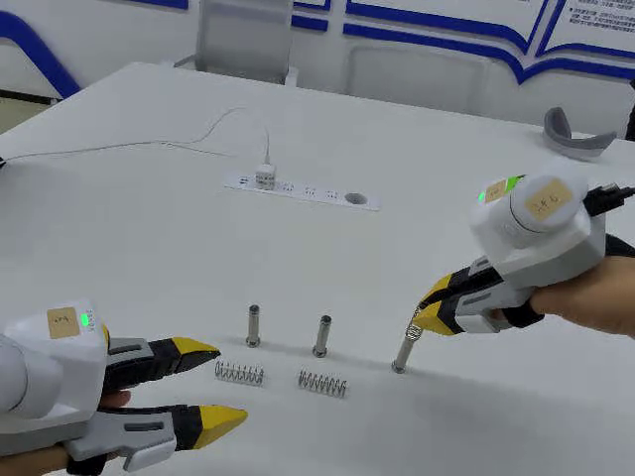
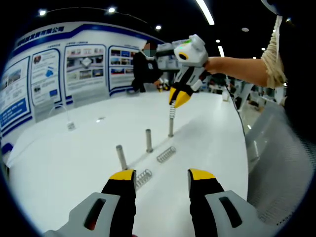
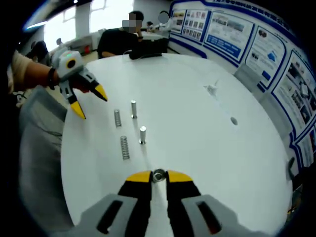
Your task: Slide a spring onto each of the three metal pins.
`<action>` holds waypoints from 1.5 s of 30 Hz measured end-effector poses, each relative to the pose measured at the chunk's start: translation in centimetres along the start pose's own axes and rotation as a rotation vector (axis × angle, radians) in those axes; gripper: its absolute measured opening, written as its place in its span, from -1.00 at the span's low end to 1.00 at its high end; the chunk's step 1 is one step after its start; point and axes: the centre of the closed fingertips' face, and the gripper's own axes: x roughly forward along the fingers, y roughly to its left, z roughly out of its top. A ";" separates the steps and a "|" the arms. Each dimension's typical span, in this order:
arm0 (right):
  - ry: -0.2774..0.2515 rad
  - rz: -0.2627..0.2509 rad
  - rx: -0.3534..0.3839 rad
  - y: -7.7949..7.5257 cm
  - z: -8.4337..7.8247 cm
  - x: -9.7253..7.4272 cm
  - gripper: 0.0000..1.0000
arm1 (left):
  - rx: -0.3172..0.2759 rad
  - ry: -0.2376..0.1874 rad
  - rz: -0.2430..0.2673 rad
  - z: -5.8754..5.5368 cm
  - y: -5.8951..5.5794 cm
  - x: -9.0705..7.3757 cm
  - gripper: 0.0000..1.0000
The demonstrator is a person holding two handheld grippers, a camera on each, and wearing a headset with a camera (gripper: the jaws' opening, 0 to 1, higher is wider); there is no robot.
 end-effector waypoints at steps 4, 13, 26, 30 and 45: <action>0.002 0.004 0.002 0.0 -0.1 0.1 -0.76 | -0.003 0.003 0.002 -0.1 -0.1 0.0 -0.16; 0.013 0.016 0.008 0.2 -0.9 1.0 -0.76 | -0.007 0.008 0.008 -0.2 -0.2 -0.1 -0.16; 0.043 0.022 -0.001 0.2 -1.9 2.6 -0.76 | -0.011 0.010 0.012 -0.3 -0.3 -0.1 -0.16; 0.048 0.024 0.006 0.2 -2.0 2.9 -0.76 | -0.013 0.009 0.013 -0.3 -0.3 -0.1 -0.17; 0.081 0.010 0.017 0.1 -3.2 4.2 -0.76 | -0.012 0.005 -0.002 -0.3 -0.3 0.2 -0.17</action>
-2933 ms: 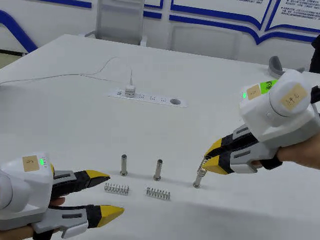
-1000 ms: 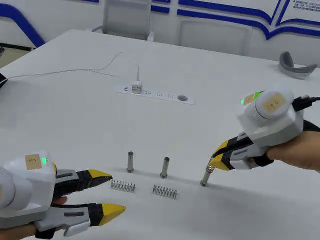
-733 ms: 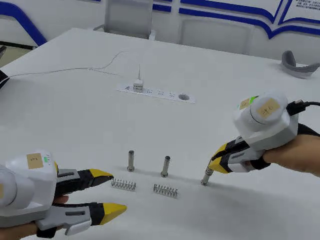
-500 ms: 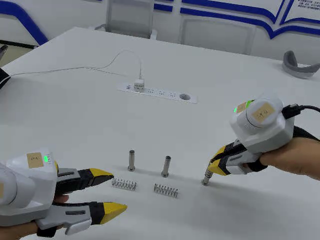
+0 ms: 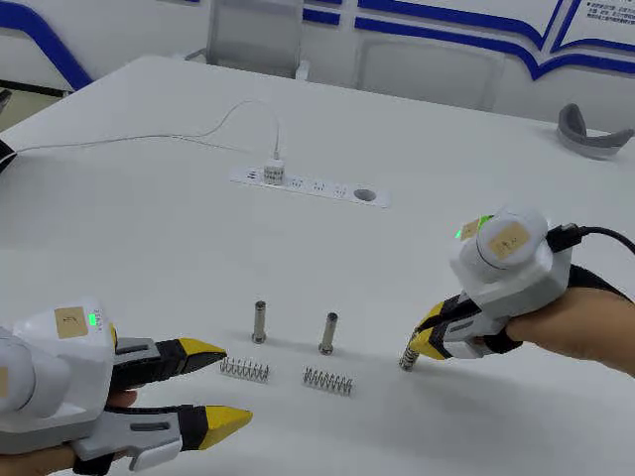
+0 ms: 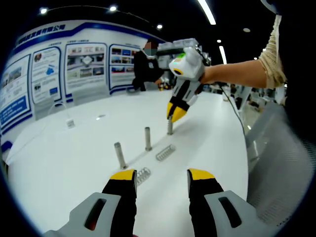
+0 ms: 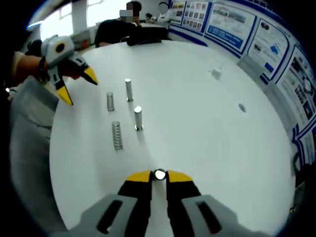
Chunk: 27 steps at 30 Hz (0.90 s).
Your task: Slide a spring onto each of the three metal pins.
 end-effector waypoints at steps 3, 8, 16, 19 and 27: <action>0.006 0.000 0.006 0.0 -0.2 0.1 -0.75 | 0.000 -0.001 -0.002 0.0 0.0 0.0 -0.17; 0.009 -0.001 0.009 -0.1 -0.4 0.4 -0.75 | -0.001 -0.002 -0.002 0.0 0.1 0.0 -0.17; 0.006 -0.006 0.006 -0.2 -0.3 0.4 -0.74 | -0.002 -0.005 -0.003 0.0 0.2 0.0 -0.17; 0.002 -0.011 0.001 -0.2 -0.2 0.4 -0.68 | -0.001 -0.007 -0.001 0.0 0.2 0.0 -0.17; -0.023 -0.028 -0.014 0.0 0.4 -0.6 -0.64 | 0.002 -0.004 -0.002 0.0 0.1 0.0 -0.17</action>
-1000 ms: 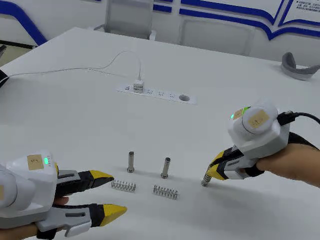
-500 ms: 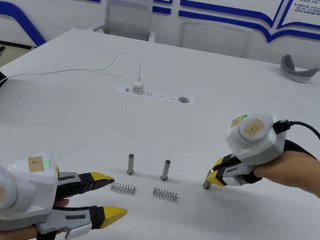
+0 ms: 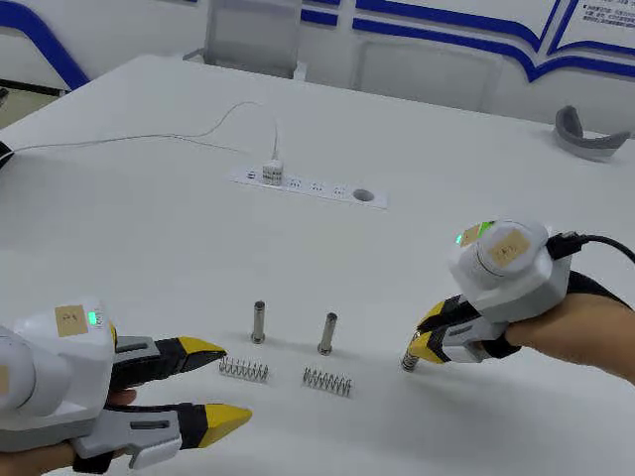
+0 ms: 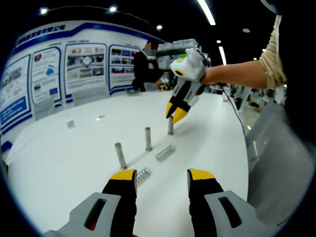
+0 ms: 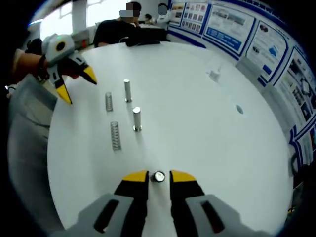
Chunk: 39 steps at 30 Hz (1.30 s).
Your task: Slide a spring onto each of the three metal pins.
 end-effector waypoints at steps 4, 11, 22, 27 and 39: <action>-0.019 -0.002 -0.022 0.4 1.0 -0.7 -0.64 | 0.005 0.003 -0.003 0.1 -0.1 0.1 -0.17; -0.060 0.043 -0.053 2.3 3.2 -0.8 -0.65 | 0.011 0.000 -0.007 0.4 -0.3 0.3 -0.17; -0.019 0.140 -0.099 6.0 3.1 2.3 -0.67 | 0.015 0.002 -0.004 0.6 -0.3 0.2 -0.18; -0.012 0.160 -0.099 6.5 2.9 3.1 -0.68 | 0.014 0.006 -0.002 0.5 -0.3 0.1 -0.18; 0.006 0.189 -0.104 7.4 2.8 4.6 -0.70 | 0.014 0.009 -0.006 0.5 -0.5 0.3 -0.18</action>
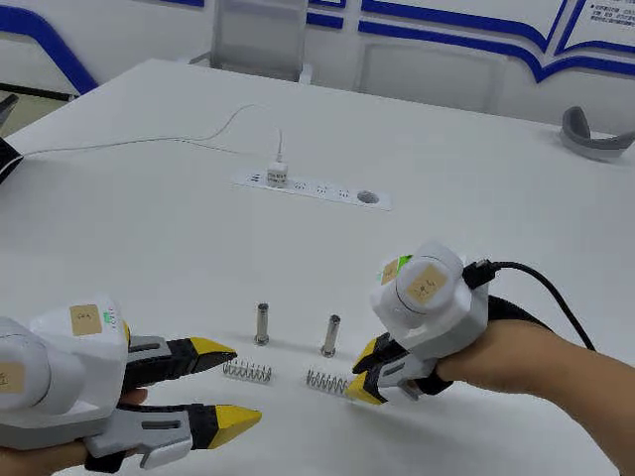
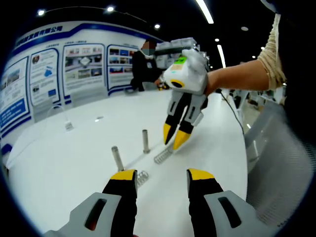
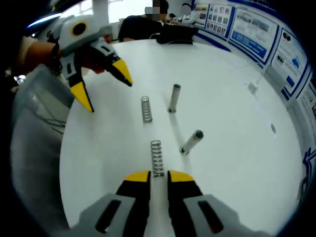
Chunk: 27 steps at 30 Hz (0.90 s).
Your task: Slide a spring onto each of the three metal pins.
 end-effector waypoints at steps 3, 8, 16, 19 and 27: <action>0.007 0.006 -0.002 0.1 -0.1 0.5 -0.71 | -0.001 0.004 -0.001 -0.2 0.0 0.0 -0.19; 0.017 0.013 -0.004 0.1 -0.3 1.0 -0.73 | -0.002 0.006 0.001 -0.2 0.0 -0.1 -0.19; 0.030 0.022 -0.011 0.2 -0.6 1.3 -0.75 | -0.005 0.007 0.006 -0.3 0.0 -0.1 -0.19; 0.029 0.023 -0.009 0.2 -0.6 1.3 -0.76 | -0.004 0.008 0.005 -0.4 0.0 -0.1 -0.20; 0.024 0.024 -0.018 0.7 -0.4 0.4 -0.76 | 0.014 0.013 -0.006 -0.3 -0.1 0.3 -0.20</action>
